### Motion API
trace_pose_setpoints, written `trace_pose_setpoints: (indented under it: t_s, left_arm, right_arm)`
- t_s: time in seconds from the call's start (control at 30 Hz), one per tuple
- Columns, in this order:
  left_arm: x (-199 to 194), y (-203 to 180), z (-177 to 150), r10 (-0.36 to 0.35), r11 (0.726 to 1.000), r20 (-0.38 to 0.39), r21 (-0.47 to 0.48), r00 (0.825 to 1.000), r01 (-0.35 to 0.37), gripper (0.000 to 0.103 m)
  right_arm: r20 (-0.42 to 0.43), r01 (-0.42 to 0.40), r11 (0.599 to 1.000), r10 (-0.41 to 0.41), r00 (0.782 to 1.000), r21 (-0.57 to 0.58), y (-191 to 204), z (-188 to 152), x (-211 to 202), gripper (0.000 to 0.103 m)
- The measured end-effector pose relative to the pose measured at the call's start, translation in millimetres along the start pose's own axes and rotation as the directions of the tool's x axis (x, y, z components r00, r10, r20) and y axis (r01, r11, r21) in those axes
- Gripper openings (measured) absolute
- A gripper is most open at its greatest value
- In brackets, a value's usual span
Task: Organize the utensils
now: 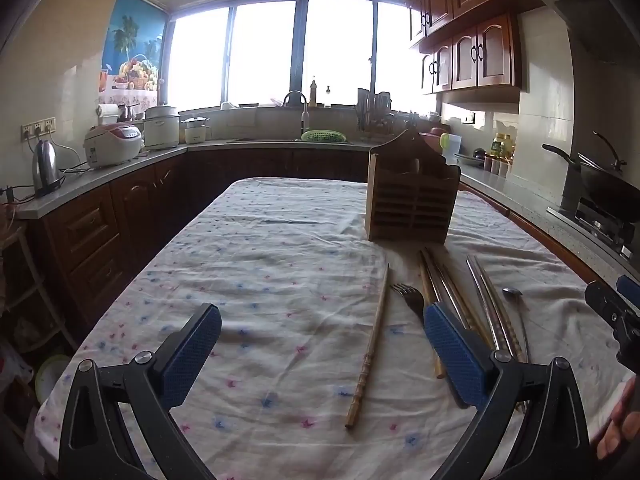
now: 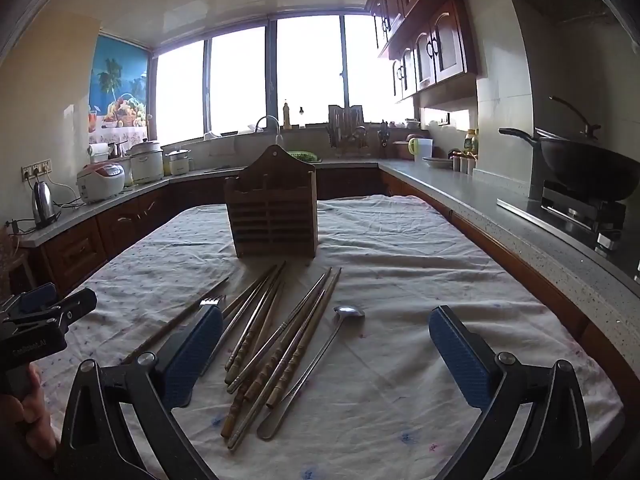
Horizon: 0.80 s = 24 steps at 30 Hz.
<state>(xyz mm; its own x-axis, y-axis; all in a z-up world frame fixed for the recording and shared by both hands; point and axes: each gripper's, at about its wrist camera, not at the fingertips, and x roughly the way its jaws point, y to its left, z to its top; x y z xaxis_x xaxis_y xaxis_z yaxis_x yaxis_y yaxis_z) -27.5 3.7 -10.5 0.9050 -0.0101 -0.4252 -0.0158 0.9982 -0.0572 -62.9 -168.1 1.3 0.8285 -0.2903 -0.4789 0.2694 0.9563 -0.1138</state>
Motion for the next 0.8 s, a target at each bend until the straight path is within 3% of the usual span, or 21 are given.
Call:
trace_pose_setpoints:
  t_s: [0.1,0.43,0.8]
  left_arm:
    - [-5.0,-0.6,-0.2,0.006,1.0,0.019,0.009,1.0,-0.006,0.102]
    - [-16.8,-3.3,4.7,0.01,1.0,0.048,0.022,0.999,-0.011,0.102]
    - [-17.6,-1.4,8.3,0.004,1.0,0.055,0.018,0.998,-0.005,0.102]
  right_arm:
    - [0.025,0.008,1.0,-0.008,1.0,0.001,-11.2,-2.6,-24.3,0.103]
    - [0.069,-0.006,1.0,0.004,0.998,0.027,-22.8,-2.4,-30.6,0.103]
    - [0.062,-0.031,0.999,0.029,0.998,0.029,-18.3,-1.1,-29.6,0.103]
